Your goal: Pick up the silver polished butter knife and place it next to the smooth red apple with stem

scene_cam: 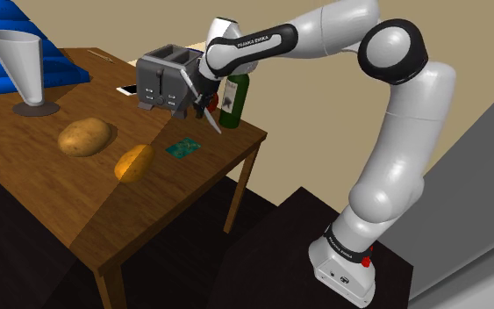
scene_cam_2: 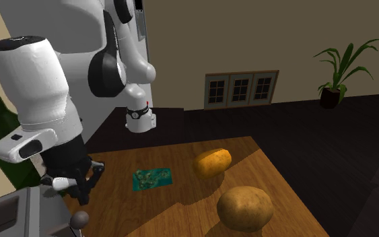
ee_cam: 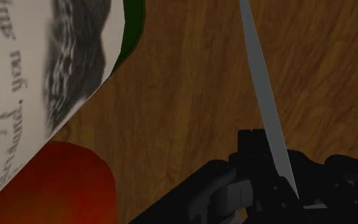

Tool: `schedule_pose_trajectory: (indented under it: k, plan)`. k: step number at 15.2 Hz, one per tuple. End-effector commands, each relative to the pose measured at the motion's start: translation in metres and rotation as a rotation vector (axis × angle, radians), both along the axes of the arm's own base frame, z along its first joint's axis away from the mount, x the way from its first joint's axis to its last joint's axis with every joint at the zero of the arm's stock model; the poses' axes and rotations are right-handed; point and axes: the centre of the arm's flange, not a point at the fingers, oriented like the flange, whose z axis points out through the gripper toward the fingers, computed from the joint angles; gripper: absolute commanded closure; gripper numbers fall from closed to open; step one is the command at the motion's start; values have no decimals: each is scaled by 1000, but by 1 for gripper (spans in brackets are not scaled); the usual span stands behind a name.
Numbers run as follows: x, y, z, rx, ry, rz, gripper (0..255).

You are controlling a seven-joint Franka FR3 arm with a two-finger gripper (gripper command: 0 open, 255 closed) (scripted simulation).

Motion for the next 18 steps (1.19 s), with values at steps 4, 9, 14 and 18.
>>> schedule_pose_trajectory:
  k: [4, 9, 14, 18]
  plan:
    - [-52, -22, 7, 86, -221, 16, 0]
    - [-117, -50, -14, 205, -528, 39, 0]
    - [-102, -43, -34, 205, -528, 39, 0]
    - [-100, -42, -36, 205, -528, 39, 0]
